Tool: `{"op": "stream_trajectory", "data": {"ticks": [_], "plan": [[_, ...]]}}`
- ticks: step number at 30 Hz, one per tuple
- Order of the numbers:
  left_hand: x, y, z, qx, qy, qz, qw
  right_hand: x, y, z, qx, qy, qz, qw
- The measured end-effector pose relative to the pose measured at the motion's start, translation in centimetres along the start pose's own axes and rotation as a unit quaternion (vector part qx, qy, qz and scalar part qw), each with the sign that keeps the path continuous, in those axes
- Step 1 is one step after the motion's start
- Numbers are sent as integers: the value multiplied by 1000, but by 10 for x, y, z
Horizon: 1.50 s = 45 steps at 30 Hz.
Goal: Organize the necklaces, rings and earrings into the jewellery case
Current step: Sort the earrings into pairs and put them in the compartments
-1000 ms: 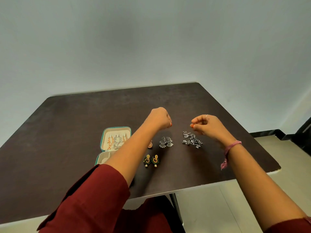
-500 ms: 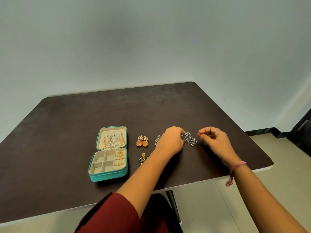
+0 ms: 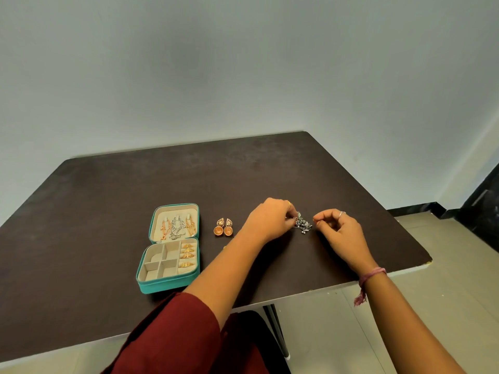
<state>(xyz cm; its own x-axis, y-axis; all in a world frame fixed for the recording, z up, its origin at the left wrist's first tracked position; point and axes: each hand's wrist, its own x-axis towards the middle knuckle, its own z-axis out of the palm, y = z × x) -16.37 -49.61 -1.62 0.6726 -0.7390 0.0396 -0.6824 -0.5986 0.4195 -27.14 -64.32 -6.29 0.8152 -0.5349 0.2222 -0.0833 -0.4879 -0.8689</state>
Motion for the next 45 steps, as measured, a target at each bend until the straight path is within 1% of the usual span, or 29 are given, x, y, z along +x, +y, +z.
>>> {"op": "stream_trajectory", "data": {"ticks": [5, 11, 13, 15, 19, 21, 26, 32, 36, 42, 45], "plan": [[4, 0, -23, -126, 32, -2, 991, -1, -1, 1, 4, -2, 4, 1000], [3, 2, -44, -266, 9, -42, 963, 0, -3, 2, -3, -9, 8, 1000], [3, 1, -47, -295, 9, -51, 954, -1, -3, 2, -2, -9, 9, 1000], [2, 1, -49, -296, 15, -49, 954, 0, -2, 1, 1, -8, 13, 1000], [-1, 3, -50, -274, 33, -14, 961, 5, -2, 2, 17, 4, 32, 999], [-3, 4, -49, -280, 36, -7, 959, 9, -3, 2, 13, 2, 38, 999], [-6, 3, -44, -305, 66, -13, 950, 17, -13, 5, -40, -21, 23, 999], [-9, 2, -38, -364, 81, -27, 927, 33, -30, 15, -167, -97, 16, 981], [-12, 0, -37, -414, 58, -35, 908, 39, -37, 22, -209, -99, 14, 973], [-18, -3, -39, -427, 69, -35, 901, 38, -42, 28, -239, -106, 12, 965], [-20, -4, -39, -420, 69, -36, 904, 37, -43, 28, -234, -105, 12, 966]]}}
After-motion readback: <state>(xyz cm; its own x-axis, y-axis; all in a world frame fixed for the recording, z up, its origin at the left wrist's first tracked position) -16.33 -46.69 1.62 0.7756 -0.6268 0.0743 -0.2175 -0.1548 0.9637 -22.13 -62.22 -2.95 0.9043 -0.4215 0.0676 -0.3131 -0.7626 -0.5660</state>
